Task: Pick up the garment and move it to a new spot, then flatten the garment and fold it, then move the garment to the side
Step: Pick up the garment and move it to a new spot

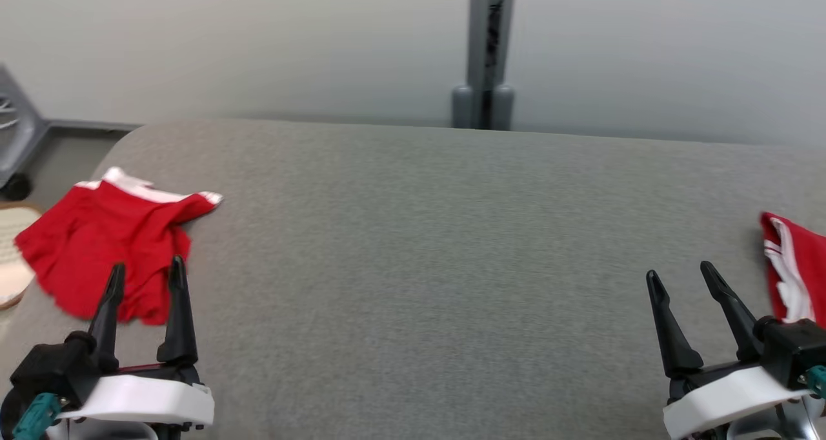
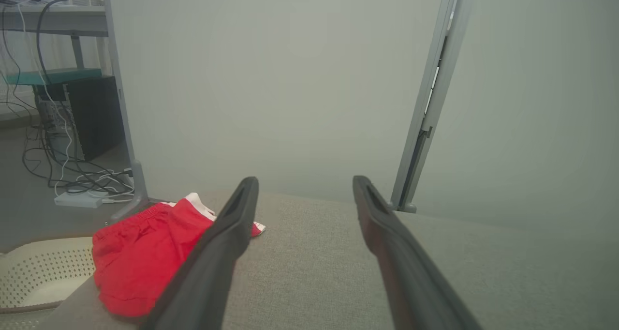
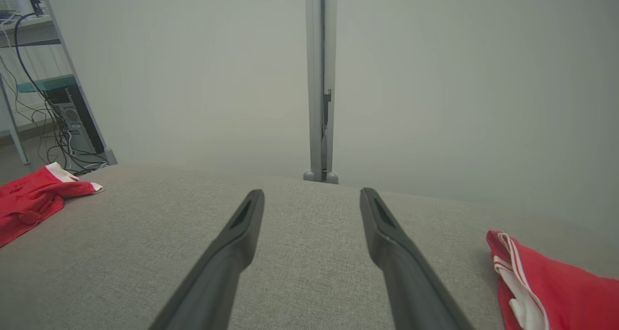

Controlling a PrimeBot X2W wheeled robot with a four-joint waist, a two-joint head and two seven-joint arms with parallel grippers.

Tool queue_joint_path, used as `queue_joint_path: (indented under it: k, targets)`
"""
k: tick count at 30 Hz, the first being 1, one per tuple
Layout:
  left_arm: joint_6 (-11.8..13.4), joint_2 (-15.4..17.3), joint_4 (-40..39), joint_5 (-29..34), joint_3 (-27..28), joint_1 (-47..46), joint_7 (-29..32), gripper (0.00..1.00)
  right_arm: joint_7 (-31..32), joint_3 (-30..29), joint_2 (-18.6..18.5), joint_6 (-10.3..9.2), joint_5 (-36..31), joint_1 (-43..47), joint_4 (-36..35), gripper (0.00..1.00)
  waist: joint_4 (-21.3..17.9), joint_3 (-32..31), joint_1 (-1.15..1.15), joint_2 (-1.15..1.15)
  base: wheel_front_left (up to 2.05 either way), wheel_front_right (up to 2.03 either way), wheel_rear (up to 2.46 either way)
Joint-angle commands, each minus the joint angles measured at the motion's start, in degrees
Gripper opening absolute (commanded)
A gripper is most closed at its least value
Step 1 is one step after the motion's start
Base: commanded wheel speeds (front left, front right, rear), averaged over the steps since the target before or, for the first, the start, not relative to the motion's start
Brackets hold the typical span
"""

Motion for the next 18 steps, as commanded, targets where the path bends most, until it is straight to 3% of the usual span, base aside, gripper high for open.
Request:
queue_joint_path:
  k: [1, 10, 18]
  targets:
    - [-0.53, 0.07, 0.18, -0.4, 0.74, -1.04, -0.61, 1.0, 0.1, 0.07, -0.55, -0.02, -0.31, -1.16, 0.0, 1.0, 4.54, 1.24, 0.0, 0.0, 0.0, 0.0, 0.0]
    - [-2.64, -0.5, 1.8, -0.15, 5.28, 0.37, -1.98, 1.0, 0.29, 1.8, -0.66, -0.02, -0.43, -2.66, 0.93, 1.0, 12.53, 2.34, 0.0, 0.0, 0.0, 0.0, 0.0]
    - [-5.55, -0.72, 2.72, 2.1, 7.03, 0.4, -2.16, 1.0, -0.44, 2.24, -0.31, -0.02, 0.08, -3.08, 1.96, 1.0, 14.08, 2.63, 0.0, 0.0, 0.0, 0.0, 0.0]
